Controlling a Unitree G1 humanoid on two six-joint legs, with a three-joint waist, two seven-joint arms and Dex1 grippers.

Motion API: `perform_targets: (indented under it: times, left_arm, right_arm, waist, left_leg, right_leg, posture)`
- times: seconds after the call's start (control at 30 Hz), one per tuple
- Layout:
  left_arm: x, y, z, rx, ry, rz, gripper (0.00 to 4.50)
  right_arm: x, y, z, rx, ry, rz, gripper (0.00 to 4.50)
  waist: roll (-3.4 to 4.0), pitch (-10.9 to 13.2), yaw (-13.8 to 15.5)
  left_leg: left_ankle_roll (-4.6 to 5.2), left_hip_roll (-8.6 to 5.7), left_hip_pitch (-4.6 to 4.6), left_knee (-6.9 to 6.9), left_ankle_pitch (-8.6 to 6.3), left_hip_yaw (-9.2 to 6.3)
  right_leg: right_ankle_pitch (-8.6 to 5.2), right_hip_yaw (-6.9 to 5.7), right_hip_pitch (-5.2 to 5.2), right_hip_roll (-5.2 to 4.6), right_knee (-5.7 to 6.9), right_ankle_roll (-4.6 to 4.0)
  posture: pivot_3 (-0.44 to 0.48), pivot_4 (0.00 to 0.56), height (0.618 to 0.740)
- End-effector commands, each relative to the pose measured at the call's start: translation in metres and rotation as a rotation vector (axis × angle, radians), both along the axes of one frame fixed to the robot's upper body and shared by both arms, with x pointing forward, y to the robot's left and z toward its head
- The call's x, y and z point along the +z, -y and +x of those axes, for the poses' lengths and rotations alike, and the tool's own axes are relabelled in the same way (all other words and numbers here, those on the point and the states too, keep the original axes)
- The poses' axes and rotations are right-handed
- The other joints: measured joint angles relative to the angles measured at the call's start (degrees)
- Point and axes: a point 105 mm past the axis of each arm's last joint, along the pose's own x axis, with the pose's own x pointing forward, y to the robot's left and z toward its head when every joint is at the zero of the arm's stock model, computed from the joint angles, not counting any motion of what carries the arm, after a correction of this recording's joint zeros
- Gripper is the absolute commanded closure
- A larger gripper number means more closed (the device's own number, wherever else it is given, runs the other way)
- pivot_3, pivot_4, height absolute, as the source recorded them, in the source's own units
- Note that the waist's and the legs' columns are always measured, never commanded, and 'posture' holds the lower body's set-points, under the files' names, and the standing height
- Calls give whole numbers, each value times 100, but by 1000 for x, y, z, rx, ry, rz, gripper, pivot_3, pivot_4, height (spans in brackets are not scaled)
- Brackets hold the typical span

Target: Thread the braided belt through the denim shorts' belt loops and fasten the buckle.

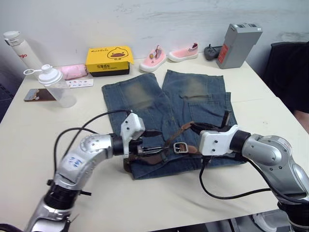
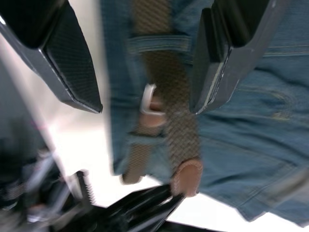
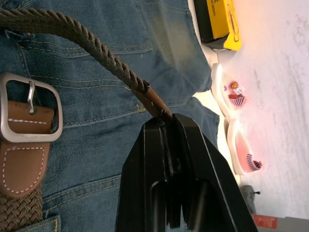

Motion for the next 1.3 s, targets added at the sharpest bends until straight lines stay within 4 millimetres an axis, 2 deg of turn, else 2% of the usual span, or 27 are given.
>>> perform_targets:
  times: [0.03,0.3,0.4,0.57,0.83,0.93,0.97,1.07,1.13,1.23,1.3]
  left_arm:
    - [-8,6,11,91,155,16,1297]
    - [-14,12,11,114,144,-56,1297]
    - [-16,16,13,118,149,-59,2169]
    - [-19,19,21,144,148,-73,4413]
    - [-12,17,26,176,154,-113,4465]
    - [-12,13,27,188,156,-102,4500]
    - [-12,11,26,193,156,-95,4500]
    - [-8,3,27,224,148,-103,4500]
    - [-2,-2,25,234,155,-114,4500]
    - [11,-6,24,249,157,-156,4500]
    - [17,-7,24,252,167,-162,4500]
  right_arm:
    - [12,-9,-4,27,35,20,4500]
    - [16,-10,-4,20,36,35,4500]
    - [18,-11,-5,19,33,41,4500]
    - [19,-12,-6,20,27,54,4500]
    - [19,-9,-5,-21,1,100,4500]
    - [16,-4,-4,-79,-109,231,3351]
    - [10,-2,-5,-98,-153,229,2997]
    - [-10,13,-12,-148,-213,126,1558]
    - [-20,11,-23,-136,-295,166,555]
    - [-44,9,-31,-138,-354,131,555]
    - [-50,8,-31,-145,-352,140,555]
  waist:
    - [3,-2,0]
    - [4,-3,3]
    - [5,-3,5]
    - [5,-3,7]
    - [5,-3,4]
    - [5,-3,4]
    - [10,-6,8]
    - [8,-6,36]
    - [5,-5,21]
    - [5,-4,8]
    - [2,-2,6]
  left_leg:
    - [0,0,-1,0,0,1]
    - [2,-1,0,4,-1,-1]
    - [2,-2,1,5,-1,-2]
    - [3,-2,0,5,-1,-2]
    - [4,-2,1,7,0,-2]
    - [4,-2,1,7,0,-3]
    - [4,-1,1,6,0,-5]
    - [7,-6,-2,11,-1,-10]
    - [11,-8,-3,11,-3,-10]
    - [10,-4,-5,5,-3,-10]
    - [9,-4,-6,4,-3,-8]
  right_leg:
    - [0,3,2,0,-1,0]
    - [3,0,-2,-3,-1,4]
    - [3,-1,-1,-5,0,4]
    - [4,-2,0,-5,-1,6]
    - [4,-3,0,-5,0,6]
    - [4,-3,-1,-5,0,6]
    - [4,-3,-1,-5,0,6]
    - [5,-9,0,-12,-1,6]
    - [5,-10,0,-13,-3,6]
    - [4,-9,1,-11,-2,6]
    - [4,-8,2,-11,-2,6]
  posture:
    - [0,150,739]
    - [0,150,739]
    - [0,150,739]
    - [0,150,739]
    - [0,150,739]
    - [0,150,739]
    - [0,150,739]
    - [0,150,739]
    - [0,150,739]
    - [0,150,739]
    - [0,150,739]
